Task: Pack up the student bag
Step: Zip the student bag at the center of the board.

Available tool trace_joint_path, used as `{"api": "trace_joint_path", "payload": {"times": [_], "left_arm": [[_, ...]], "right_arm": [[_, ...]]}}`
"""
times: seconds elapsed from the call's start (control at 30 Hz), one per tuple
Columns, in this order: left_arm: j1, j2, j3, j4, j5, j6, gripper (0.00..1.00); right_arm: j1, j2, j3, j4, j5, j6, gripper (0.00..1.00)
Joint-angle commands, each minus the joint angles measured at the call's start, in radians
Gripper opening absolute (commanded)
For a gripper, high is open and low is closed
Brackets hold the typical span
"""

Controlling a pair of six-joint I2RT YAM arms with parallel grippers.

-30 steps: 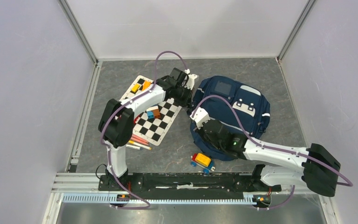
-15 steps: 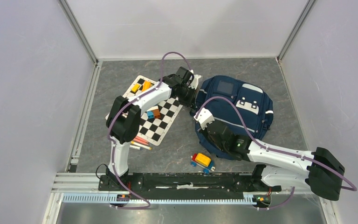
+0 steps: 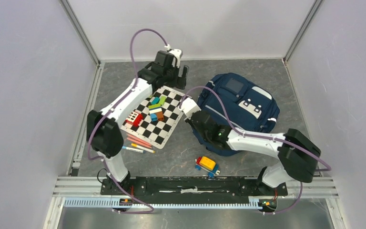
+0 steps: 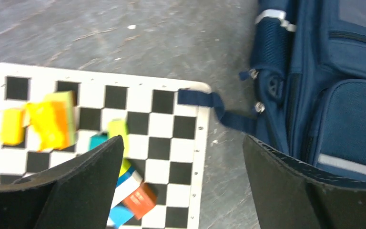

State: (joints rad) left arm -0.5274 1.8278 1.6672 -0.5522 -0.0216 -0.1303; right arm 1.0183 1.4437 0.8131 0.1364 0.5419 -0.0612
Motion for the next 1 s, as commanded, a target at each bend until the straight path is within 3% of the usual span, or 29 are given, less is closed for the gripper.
{"api": "trace_joint_path", "payload": {"times": [0.0, 0.23, 0.3, 0.4, 0.43, 0.5, 0.77, 0.97], "left_arm": [[0.051, -0.196, -0.094, 0.007, -0.126, -0.018, 1.0], [0.145, -0.476, -0.329, 0.042, -0.146, -0.053, 1.0], [0.16, -0.533, -0.384, 0.061, -0.143, -0.029, 1.0], [0.168, -0.588, -0.447, 0.086, -0.145, -0.002, 1.0], [0.171, -0.602, -0.463, 0.096, -0.136, -0.004, 1.0], [0.173, -0.629, -0.502, 0.134, -0.066, -0.014, 1.0], [0.168, -0.66, -0.702, 0.334, 0.348, -0.189, 1.0], [0.133, -0.6, -0.776, 0.371, 0.439, -0.225, 1.0]], "right_arm": [[-0.013, 0.086, 0.178, 0.255, 0.026, -0.003, 0.0], [-0.053, 0.289, 0.445, 0.217, -0.03, -0.029, 0.03], [-0.06, 0.318, 0.508, 0.178, -0.083, -0.052, 0.24], [-0.062, 0.315, 0.575, 0.094, -0.142, -0.112, 0.69], [-0.063, 0.302, 0.589, 0.062, -0.144, -0.123, 0.8], [-0.074, 0.253, 0.584, -0.018, -0.154, -0.135, 0.9], [-0.195, -0.102, 0.303, -0.323, -0.258, -0.043, 0.98], [-0.301, -0.365, 0.044, -0.456, -0.324, 0.037, 0.98]]}}
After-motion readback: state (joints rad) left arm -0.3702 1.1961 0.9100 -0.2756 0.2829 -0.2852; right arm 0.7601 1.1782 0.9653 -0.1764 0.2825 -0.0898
